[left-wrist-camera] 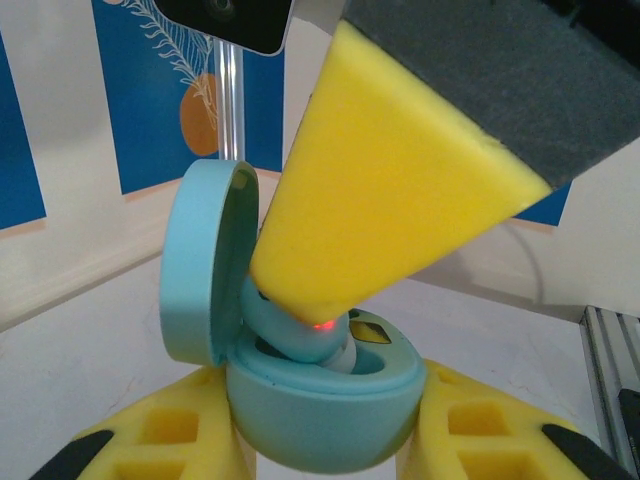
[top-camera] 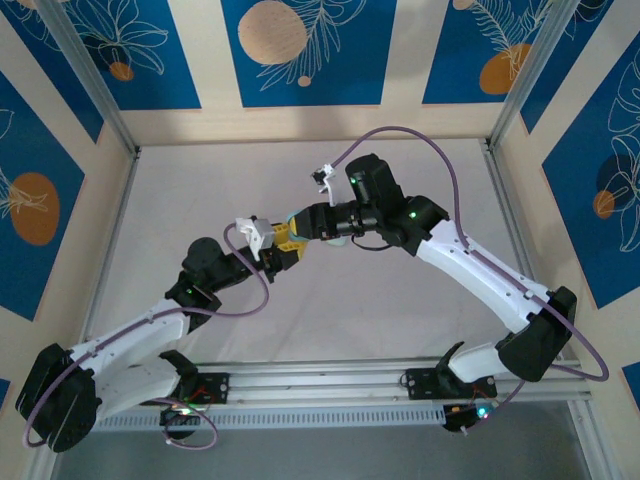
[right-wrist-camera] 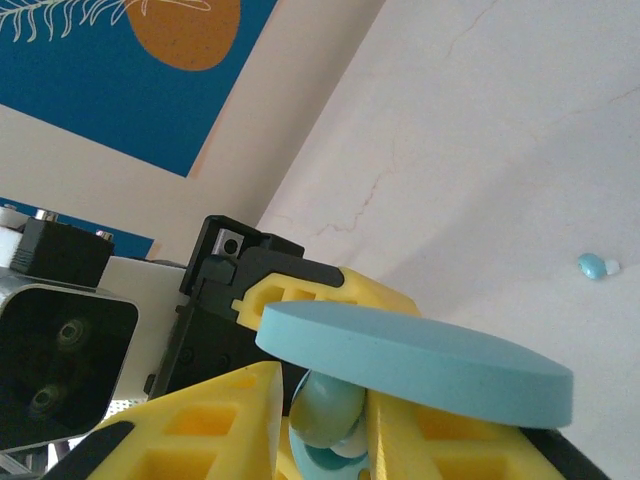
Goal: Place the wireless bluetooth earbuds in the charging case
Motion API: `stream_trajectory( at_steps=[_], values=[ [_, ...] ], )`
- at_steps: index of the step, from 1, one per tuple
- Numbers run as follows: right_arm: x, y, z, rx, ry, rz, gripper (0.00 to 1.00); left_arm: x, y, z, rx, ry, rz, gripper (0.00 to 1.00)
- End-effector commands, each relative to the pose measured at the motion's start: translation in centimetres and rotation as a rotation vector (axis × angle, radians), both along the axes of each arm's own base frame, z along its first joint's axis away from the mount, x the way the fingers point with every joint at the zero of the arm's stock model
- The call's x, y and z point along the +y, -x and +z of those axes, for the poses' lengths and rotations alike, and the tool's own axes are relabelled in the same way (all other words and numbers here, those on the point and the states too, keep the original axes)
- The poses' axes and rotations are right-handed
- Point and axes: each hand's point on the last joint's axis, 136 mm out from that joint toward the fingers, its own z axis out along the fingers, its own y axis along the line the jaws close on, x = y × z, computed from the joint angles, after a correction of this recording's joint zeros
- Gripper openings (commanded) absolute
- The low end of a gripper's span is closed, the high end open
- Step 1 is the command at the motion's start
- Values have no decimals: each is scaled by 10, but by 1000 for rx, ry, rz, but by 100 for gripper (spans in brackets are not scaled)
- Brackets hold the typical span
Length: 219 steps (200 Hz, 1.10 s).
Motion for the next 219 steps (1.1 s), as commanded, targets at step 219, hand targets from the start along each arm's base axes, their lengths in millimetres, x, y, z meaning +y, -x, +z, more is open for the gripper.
stream_trajectory(
  at_steps=[219],
  values=[
    [-8,3,-11,256,23,-16,20,3,5,33,-84,70,3,30]
  ],
)
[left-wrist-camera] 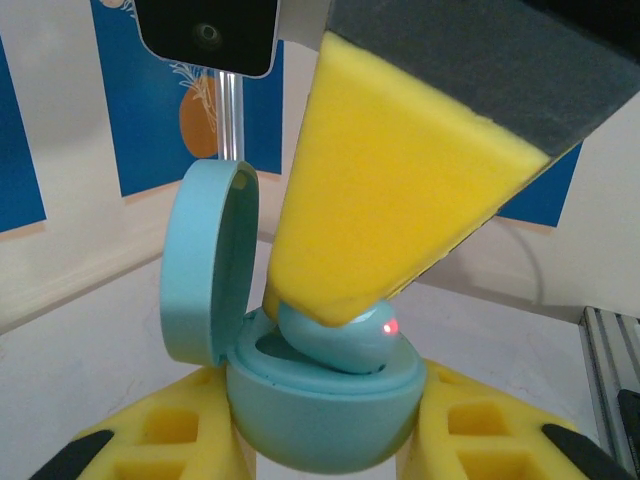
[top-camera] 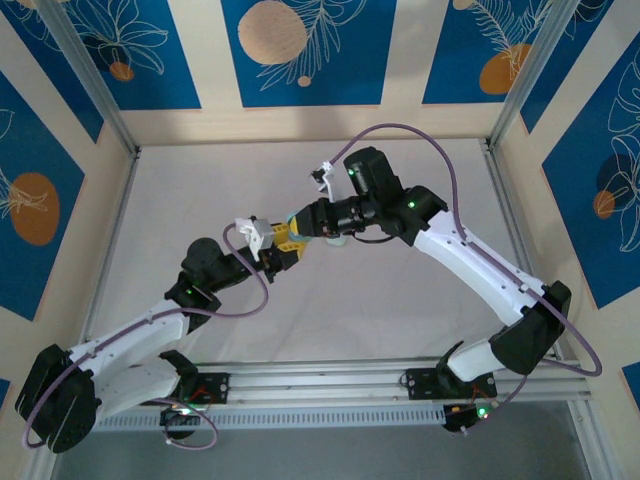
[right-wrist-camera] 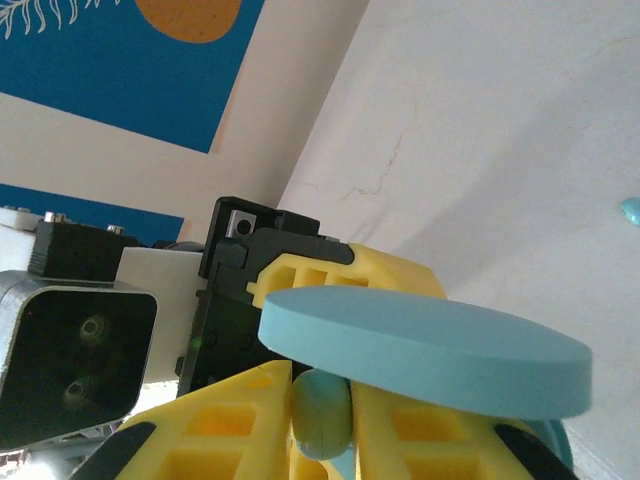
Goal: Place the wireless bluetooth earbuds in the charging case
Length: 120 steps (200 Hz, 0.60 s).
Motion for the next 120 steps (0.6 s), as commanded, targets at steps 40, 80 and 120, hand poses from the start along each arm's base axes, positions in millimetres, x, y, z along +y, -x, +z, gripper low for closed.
stream_trajectory(
  at_steps=[40,80,120],
  values=[
    [-9,-5,-14,105,42,-75,22,3,6,31,-82,65,1,30],
    [-12,-6,-9,63,53,-90,25,3,6,32,-82,65,1,30],
    [-5,0,-3,62,35,-44,21,3,5,30,-79,65,1,30]
  ],
)
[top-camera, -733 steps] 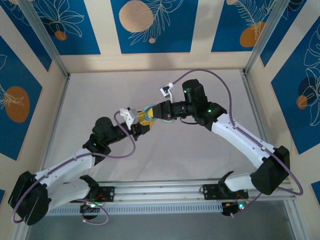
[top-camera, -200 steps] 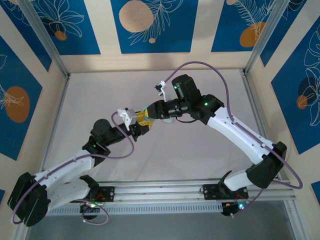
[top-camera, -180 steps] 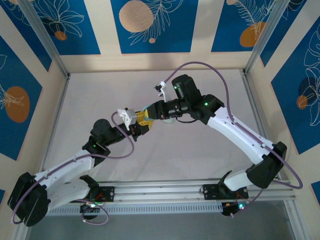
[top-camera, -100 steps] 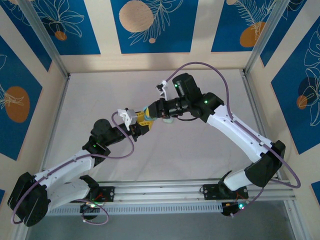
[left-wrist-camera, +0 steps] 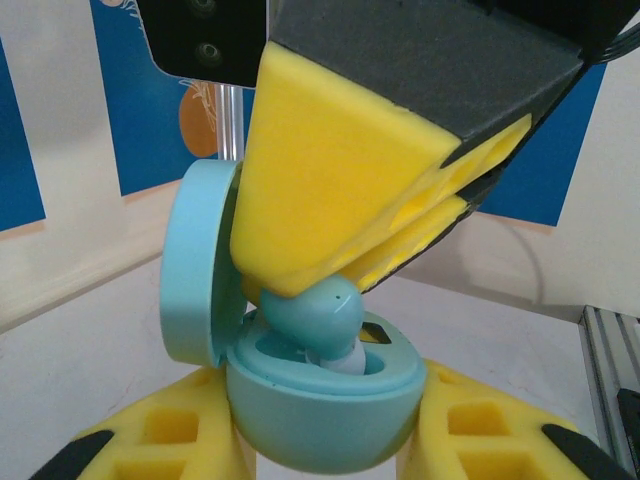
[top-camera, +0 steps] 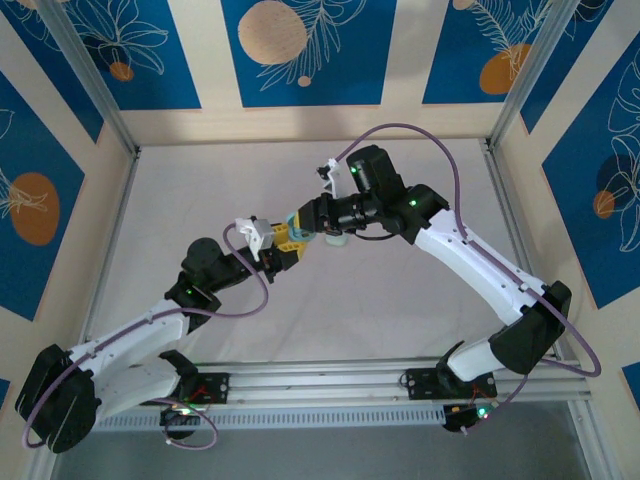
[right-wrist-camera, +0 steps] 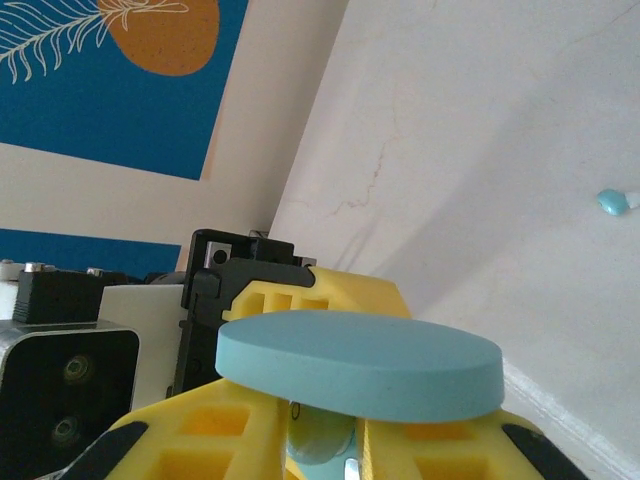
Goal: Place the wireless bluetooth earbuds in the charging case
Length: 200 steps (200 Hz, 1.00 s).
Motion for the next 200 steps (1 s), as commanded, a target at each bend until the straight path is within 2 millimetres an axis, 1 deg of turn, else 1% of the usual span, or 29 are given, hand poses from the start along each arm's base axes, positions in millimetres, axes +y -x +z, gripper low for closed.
stream_trajectory(
  at_steps=[1,53,77,93,117,148,200],
  values=[
    [-1,9,-1,22,25,27,21,3,5,31,-80,66,1,30],
    [9,18,7,70,-47,77,20,2,5,30,-78,63,1,30],
    [11,17,4,88,-54,75,19,3,5,30,-80,63,2,30],
    [8,14,-1,88,-35,56,20,3,5,31,-83,65,3,30],
    [4,11,-5,68,4,26,24,3,6,32,-86,67,0,30],
    [0,8,-2,25,40,5,27,3,6,32,-87,68,1,30],
    [0,8,6,-19,42,11,31,3,5,32,-85,68,3,30]
  ],
)
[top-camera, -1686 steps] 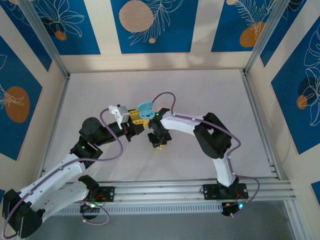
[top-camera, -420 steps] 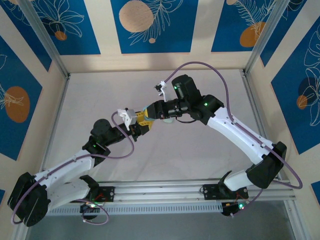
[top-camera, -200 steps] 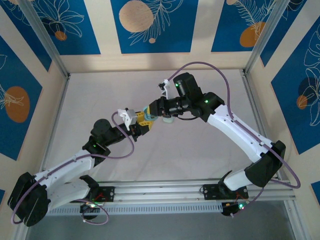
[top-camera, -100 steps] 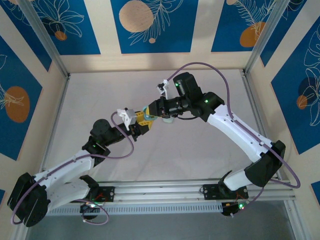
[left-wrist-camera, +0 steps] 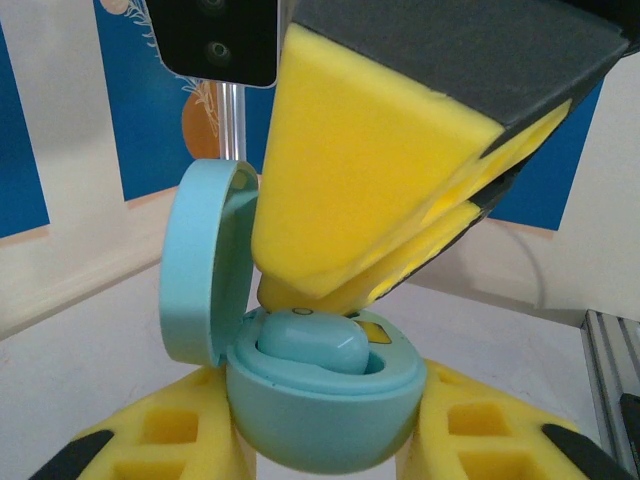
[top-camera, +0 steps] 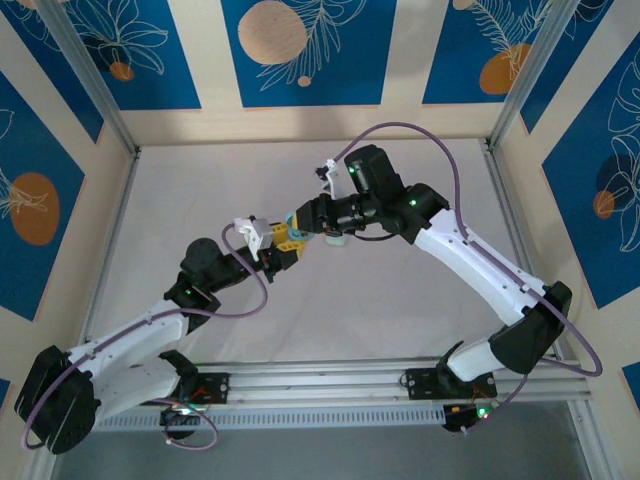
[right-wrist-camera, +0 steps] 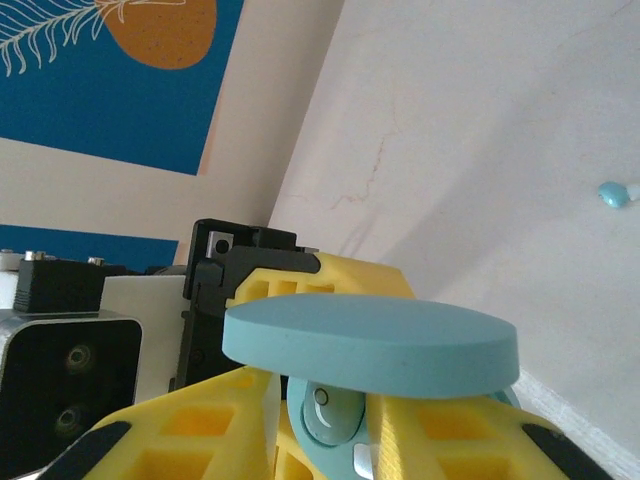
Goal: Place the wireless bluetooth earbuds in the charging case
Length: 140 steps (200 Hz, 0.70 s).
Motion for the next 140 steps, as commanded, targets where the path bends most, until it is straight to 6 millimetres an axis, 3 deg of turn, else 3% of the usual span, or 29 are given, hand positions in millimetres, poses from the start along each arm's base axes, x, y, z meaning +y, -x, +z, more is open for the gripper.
stream_trajectory(
  at_steps=[1,24,50,71,88,107,140],
  values=[
    [-1,3,2,-17,24,9,31,2,5,30,-80,63,0,30],
    [-1,7,16,-76,-11,38,35,3,4,30,-80,62,7,30],
    [-7,15,47,-208,-90,58,40,5,2,26,-61,59,25,30],
    [-23,16,66,-312,-100,17,43,7,1,26,-55,59,38,30],
    [-40,8,69,-370,-75,-56,45,10,2,28,-61,62,50,30],
    [-68,-13,55,-388,-8,-201,49,14,2,31,-66,66,69,30],
    [-115,-55,-21,-176,64,-391,46,22,7,44,-74,69,90,30]
  ],
)
